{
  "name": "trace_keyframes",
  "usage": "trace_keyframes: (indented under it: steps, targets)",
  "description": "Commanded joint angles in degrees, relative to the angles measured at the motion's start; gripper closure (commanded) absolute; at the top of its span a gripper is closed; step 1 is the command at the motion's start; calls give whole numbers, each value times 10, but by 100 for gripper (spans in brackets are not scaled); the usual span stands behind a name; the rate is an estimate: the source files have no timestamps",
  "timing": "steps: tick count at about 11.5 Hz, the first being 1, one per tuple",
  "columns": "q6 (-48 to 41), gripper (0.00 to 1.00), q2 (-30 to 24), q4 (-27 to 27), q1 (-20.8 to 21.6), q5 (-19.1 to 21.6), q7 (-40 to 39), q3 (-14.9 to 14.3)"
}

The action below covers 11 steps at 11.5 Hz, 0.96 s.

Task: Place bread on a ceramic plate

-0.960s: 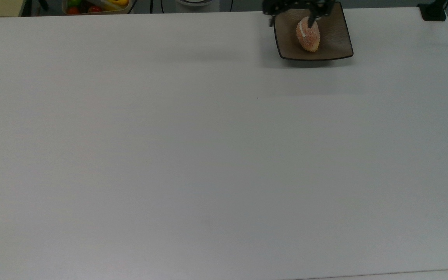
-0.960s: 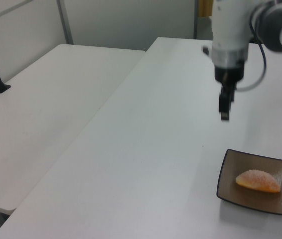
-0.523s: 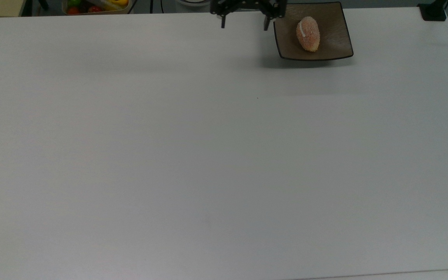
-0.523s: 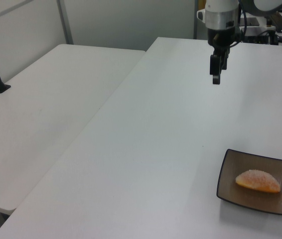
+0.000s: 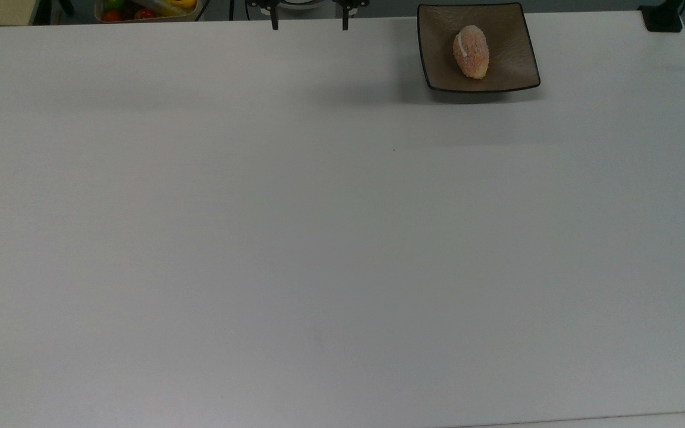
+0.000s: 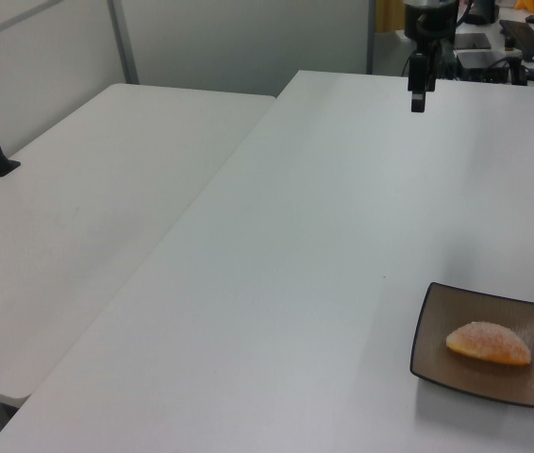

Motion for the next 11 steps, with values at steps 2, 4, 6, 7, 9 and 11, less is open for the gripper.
trace_keyframes:
  steps: [2, 4, 6, 7, 9, 11]
  targets:
    - [34, 0, 13, -6, -13, 19, -32, -1]
    - [42, 0, 13, -2, -20, 26, -36, -22]
    - [35, 0, 10, 10, -44, 27, -42, -21]
    - [24, 0, 11, 12, -43, 27, -42, -20]
    - [22, 0, 9, 15, -45, 22, -45, -21]
    - [26, 0, 8, 19, -49, 20, -45, -21]
